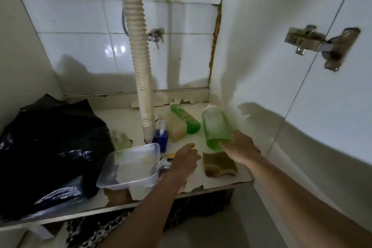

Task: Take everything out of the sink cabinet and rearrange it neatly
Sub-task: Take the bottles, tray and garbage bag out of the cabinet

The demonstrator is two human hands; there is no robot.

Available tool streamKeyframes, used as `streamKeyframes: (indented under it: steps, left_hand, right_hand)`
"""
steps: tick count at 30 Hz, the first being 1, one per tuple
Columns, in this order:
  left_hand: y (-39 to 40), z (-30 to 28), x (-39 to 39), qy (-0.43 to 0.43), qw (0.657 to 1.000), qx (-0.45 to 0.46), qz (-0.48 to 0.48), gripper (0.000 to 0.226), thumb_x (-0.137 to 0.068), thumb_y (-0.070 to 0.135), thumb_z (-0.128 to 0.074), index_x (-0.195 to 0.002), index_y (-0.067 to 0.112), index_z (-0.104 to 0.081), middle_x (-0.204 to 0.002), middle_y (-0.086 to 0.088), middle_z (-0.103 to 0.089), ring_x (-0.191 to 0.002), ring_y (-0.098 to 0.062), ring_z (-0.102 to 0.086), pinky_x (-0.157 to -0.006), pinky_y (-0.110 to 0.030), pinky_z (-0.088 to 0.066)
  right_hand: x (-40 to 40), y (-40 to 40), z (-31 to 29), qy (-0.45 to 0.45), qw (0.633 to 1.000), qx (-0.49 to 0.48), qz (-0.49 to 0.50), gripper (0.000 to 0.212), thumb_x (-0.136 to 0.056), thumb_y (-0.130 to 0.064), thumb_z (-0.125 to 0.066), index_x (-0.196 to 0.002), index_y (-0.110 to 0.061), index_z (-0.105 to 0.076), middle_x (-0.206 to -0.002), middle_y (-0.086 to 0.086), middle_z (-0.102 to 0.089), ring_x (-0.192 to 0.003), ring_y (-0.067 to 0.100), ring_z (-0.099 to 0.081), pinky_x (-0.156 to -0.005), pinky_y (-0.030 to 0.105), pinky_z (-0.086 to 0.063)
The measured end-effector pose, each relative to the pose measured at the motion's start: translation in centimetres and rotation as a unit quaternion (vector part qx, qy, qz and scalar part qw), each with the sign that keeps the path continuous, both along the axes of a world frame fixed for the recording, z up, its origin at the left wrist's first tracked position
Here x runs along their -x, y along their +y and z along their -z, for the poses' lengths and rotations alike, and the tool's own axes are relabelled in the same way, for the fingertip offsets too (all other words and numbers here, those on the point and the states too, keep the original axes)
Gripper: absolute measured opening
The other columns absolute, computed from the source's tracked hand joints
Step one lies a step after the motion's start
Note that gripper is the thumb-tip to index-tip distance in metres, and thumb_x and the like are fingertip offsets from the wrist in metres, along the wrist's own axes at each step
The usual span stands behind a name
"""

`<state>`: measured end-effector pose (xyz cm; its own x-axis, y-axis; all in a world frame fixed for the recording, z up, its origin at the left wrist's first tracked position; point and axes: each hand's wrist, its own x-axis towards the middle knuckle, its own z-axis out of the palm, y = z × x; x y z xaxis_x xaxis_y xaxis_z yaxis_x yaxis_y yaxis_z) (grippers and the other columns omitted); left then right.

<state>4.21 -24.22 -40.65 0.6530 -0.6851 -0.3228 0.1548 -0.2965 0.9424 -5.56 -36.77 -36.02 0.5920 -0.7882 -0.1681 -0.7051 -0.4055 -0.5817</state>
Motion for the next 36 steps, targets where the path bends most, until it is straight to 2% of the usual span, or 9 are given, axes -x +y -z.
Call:
streamKeyframes:
  steps: [2, 5, 10, 14, 16, 21, 26, 31, 36]
  left_hand:
    - [-3.3, 0.5, -1.4, 0.021, 1.0, 0.014, 0.001, 0.052, -0.093, 0.004, -0.05, -0.143, 0.01, -0.037, -0.142, -0.012, -0.046, -0.131, -0.029, -0.045, -0.104, -0.039, -0.039]
    - [-7.0, 0.7, -3.8, 0.095, 0.995, 0.042, -0.006, 0.037, -0.09, -0.002, -0.051, -0.125, 0.01, -0.053, -0.118, -0.01, -0.054, -0.109, -0.021, -0.052, -0.091, -0.029, -0.04]
    - [-10.1, 1.0, -5.5, 0.143, 0.989, 0.048, -0.007, 0.036, -0.092, 0.007, -0.053, -0.128, 0.009, -0.049, -0.129, -0.006, -0.049, -0.123, -0.022, -0.045, -0.1, -0.03, -0.036]
    - [-10.9, 1.0, -5.4, 0.218, 0.973, 0.077, 0.029, 0.008, -0.092, 0.015, -0.056, -0.098, 0.01, -0.054, -0.099, -0.007, -0.06, -0.089, -0.018, -0.059, -0.078, -0.025, -0.049]
    - [-11.2, 1.0, -5.4, 0.207, 0.975, 0.073, 0.038, 0.019, -0.092, 0.024, -0.059, -0.102, 0.009, -0.054, -0.102, -0.009, -0.063, -0.093, -0.02, -0.062, -0.078, -0.027, -0.051]
    - [-10.5, 1.1, -5.8, 0.126, 0.989, 0.078, 0.026, 0.05, -0.092, 0.044, -0.054, -0.13, 0.013, -0.048, -0.137, -0.013, -0.051, -0.126, -0.026, -0.049, -0.111, -0.042, -0.035]
    - [-7.2, 0.6, -6.3, 0.149, 0.979, 0.137, -0.02, 0.039, -0.095, 0.034, -0.053, -0.128, 0.013, -0.055, -0.119, -0.006, -0.066, -0.106, -0.018, -0.063, -0.083, -0.029, -0.052]
    - [-1.9, -1.2, -4.3, 0.114, 0.982, 0.15, 0.005, 0.034, -0.091, 0.033, -0.06, -0.117, 0.012, -0.064, -0.109, -0.006, -0.072, -0.1, -0.022, -0.067, -0.086, -0.034, -0.053]
    - [3.8, -1.7, -0.2, 0.152, 0.97, 0.177, 0.066, 0.053, -0.075, 0.042, -0.075, -0.119, 0.014, -0.063, -0.115, -0.011, -0.07, -0.107, -0.031, -0.066, -0.099, -0.048, -0.048]
  right_hand:
    - [-3.5, -3.3, 1.4, -0.018, 1.0, 0.012, 0.003, 0.04, -0.088, -0.034, -0.061, -0.117, -0.009, -0.051, -0.101, 0.006, -0.06, -0.077, 0.018, -0.057, -0.051, 0.025, -0.045]
    - [-7.3, -6.6, 3.1, -0.015, 0.999, -0.04, 0.03, 0.068, -0.084, -0.046, -0.065, -0.134, -0.006, -0.04, -0.118, 0.012, -0.056, -0.094, 0.025, -0.059, -0.071, 0.028, -0.05]
    - [-9.6, -9.6, 5.4, 0.027, 0.992, -0.114, 0.043, 0.069, -0.075, -0.053, -0.07, -0.123, -0.008, -0.049, -0.104, 0.008, -0.057, -0.08, 0.02, -0.056, -0.07, 0.029, -0.046]
    - [-9.9, -10.8, 7.5, -0.036, 0.979, -0.189, 0.069, 0.091, -0.067, -0.06, -0.074, -0.133, -0.005, -0.045, -0.121, 0.015, -0.059, -0.104, 0.03, -0.06, -0.09, 0.038, -0.051]
    - [-10.0, -10.8, 7.9, -0.071, 0.969, -0.22, 0.084, 0.086, -0.068, -0.056, -0.075, -0.132, -0.007, -0.045, -0.116, 0.015, -0.06, -0.099, 0.03, -0.062, -0.089, 0.041, -0.054]
    - [-9.8, -8.8, 7.2, -0.192, 0.92, -0.314, 0.134, 0.066, -0.068, -0.051, -0.075, -0.115, -0.008, -0.058, -0.099, 0.012, -0.066, -0.084, 0.026, -0.065, -0.068, 0.03, -0.052]
    - [-6.5, -3.0, 5.1, -0.293, 0.907, -0.284, 0.106, 0.039, -0.074, -0.041, -0.075, -0.097, -0.015, -0.059, -0.088, 0.004, -0.063, -0.074, 0.015, -0.06, -0.054, 0.024, -0.041]
    - [-1.9, 3.6, 2.7, -0.347, 0.908, -0.234, 0.031, 0.018, -0.078, -0.032, -0.074, -0.09, -0.024, -0.063, -0.079, -0.007, -0.072, -0.067, 0.007, -0.07, -0.05, 0.016, -0.05]
    - [3.4, 11.5, 2.7, -0.33, 0.924, -0.191, -0.005, 0.047, -0.069, -0.042, -0.079, -0.108, -0.036, -0.054, -0.099, -0.017, -0.067, -0.085, -0.006, -0.065, -0.067, 0.013, -0.049]
